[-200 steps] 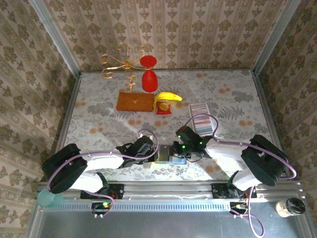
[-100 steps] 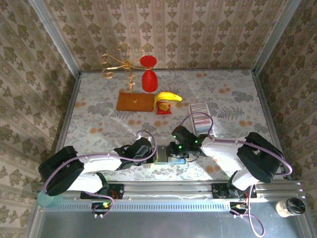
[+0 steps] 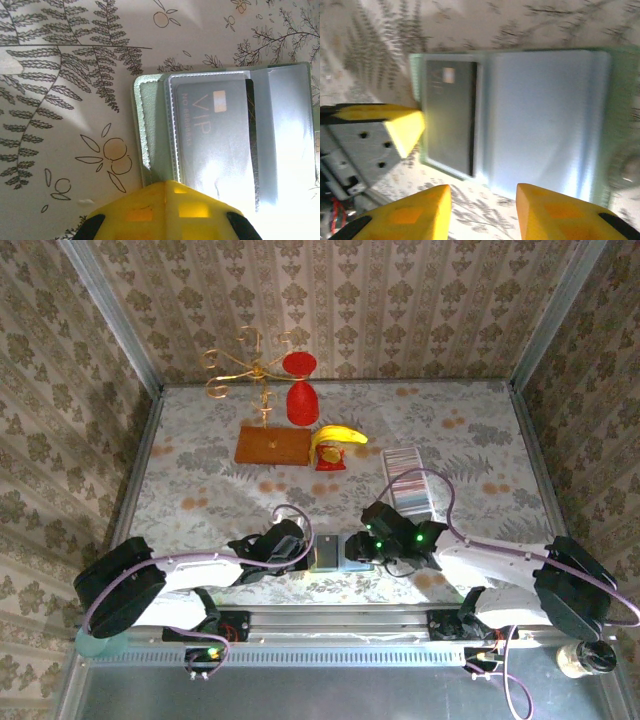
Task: Put the credit cards into the card holder
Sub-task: Flip over the card slot in the card holder.
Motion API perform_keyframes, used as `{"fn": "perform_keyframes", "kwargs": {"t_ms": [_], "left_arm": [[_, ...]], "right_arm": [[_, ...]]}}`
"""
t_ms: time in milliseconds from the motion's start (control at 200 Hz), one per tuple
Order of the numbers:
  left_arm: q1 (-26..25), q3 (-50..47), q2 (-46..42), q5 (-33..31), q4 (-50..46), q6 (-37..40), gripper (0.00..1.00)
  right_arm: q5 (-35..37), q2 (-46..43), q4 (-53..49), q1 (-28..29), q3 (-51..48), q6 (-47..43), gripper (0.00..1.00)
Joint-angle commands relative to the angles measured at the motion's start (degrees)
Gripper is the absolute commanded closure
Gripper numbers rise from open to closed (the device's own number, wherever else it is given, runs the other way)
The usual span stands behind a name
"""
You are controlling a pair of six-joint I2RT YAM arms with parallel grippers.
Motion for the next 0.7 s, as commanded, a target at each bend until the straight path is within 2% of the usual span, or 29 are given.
{"fn": "perform_keyframes", "kwargs": {"t_ms": [0, 240, 695], "left_arm": [[-0.7, -1.5, -0.3, -0.8, -3.7, -0.8, 1.00], [-1.1, -1.4, -0.4, -0.9, -3.7, -0.9, 1.00], [-1.6, -1.9, -0.7, -1.1, -3.2, -1.4, 1.00]], "right_arm": [[3.5, -0.7, -1.7, 0.4, -1.9, 2.5, 0.61], [1.9, 2.8, 0.0, 1.4, -0.4, 2.4, 0.63], [5.2, 7.8, -2.7, 4.0, 1.3, 2.7, 0.57]]}}
